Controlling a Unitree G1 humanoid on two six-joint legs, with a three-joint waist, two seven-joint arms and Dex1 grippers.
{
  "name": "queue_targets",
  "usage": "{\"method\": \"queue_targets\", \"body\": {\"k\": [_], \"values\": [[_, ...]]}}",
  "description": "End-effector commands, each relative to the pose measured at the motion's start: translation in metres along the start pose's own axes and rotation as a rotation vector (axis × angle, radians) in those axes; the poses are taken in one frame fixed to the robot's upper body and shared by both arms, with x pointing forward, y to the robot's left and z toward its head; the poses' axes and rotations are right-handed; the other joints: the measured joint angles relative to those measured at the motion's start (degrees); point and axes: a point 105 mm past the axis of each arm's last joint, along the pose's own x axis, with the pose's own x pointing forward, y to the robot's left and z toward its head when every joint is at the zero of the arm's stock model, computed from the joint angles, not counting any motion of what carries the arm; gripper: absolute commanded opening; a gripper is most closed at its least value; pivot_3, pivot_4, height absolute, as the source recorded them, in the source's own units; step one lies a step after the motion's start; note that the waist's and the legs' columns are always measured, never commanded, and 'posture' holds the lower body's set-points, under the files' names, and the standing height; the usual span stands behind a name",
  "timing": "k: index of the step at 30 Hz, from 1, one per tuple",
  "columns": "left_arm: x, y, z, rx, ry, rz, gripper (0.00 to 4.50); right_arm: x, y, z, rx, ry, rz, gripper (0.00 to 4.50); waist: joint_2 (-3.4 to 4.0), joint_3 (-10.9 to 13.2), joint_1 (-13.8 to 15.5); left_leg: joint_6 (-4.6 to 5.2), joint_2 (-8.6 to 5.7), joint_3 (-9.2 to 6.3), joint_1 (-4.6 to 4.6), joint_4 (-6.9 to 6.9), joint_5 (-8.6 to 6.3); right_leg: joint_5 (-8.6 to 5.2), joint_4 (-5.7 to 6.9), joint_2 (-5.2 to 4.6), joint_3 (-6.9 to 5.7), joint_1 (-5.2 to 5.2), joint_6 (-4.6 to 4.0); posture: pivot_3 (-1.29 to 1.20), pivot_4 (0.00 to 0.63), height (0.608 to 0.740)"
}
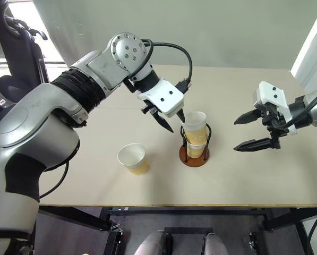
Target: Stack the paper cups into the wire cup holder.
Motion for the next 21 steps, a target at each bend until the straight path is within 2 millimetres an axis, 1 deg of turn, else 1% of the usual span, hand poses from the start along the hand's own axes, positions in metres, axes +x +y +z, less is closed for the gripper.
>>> {"method": "queue_targets", "body": {"k": [1,2,3,4,8,12,17,21], "values": [[-0.009,0.004,0.009,0.026,-0.015,0.004,3.67,-0.010,-0.001,0.010,-0.046,-0.011,-0.037,4.50,0.00,0.00,-0.01,0.00,-0.01,0.02,0.00,0.00,0.00,0.00,0.00,0.02,-0.02,0.00,0.00,0.00,0.150,0.740],[-0.010,0.005,0.009,0.023,-0.016,0.006,4.15,-0.010,-0.001,0.010,-0.046,-0.011,-0.037,4.50,0.00,0.00,0.00,0.00,0.00,0.02,0.01,0.00,0.00,0.00,0.00,0.01,-0.02,0.00,0.00,0.00,0.150,0.740],[-0.010,0.005,0.009,0.020,-0.017,0.007,4.41,-0.010,-0.001,0.010,-0.046,-0.011,-0.038,4.50,0.00,0.00,-0.02,0.00,0.00,0.01,0.00,0.00,0.00,0.00,0.00,0.00,-0.01,0.00,0.00,0.00,0.150,0.740],[-0.010,0.005,0.009,0.018,-0.018,0.008,4.46,-0.010,-0.001,0.010,-0.046,-0.011,-0.038,4.50,0.00,0.00,0.02,0.00,-0.01,0.02,0.01,-0.01,0.00,0.00,0.00,0.02,-0.02,0.00,0.00,0.00,0.150,0.740],[-0.016,0.009,0.011,0.023,-0.030,0.044,4.46,-0.011,-0.001,0.010,-0.049,-0.008,-0.039,4.50,0.00,0.00,-0.01,0.00,0.00,0.00,0.00,0.01,0.00,0.00,0.00,-0.01,0.00,0.00,0.00,0.00,0.150,0.740],[-0.031,0.019,0.018,-0.022,-0.116,0.154,4.46,-0.011,-0.001,0.010,-0.050,-0.006,-0.042,4.50,0.00,0.00,0.01,0.00,-0.01,0.02,-0.01,-0.01,0.00,-0.01,-0.02,0.02,-0.02,0.00,0.02,0.00,0.150,0.740],[-0.047,0.006,0.010,-0.060,-0.096,0.168,4.46,-0.012,0.001,0.006,-0.037,0.010,-0.031,4.50,0.01,0.00,-0.18,-0.02,0.01,0.03,0.01,-0.06,-0.03,-0.06,-0.01,0.06,0.00,-0.02,0.03,0.00,0.150,0.740],[-0.053,-0.016,0.006,-0.057,-0.069,0.126,4.46,-0.010,0.003,0.005,-0.041,0.012,-0.018,4.50,0.03,0.01,-0.34,-0.06,0.05,0.03,0.02,-0.12,-0.07,-0.13,-0.01,0.10,-0.01,-0.06,-0.03,0.00,0.150,0.740]]}}
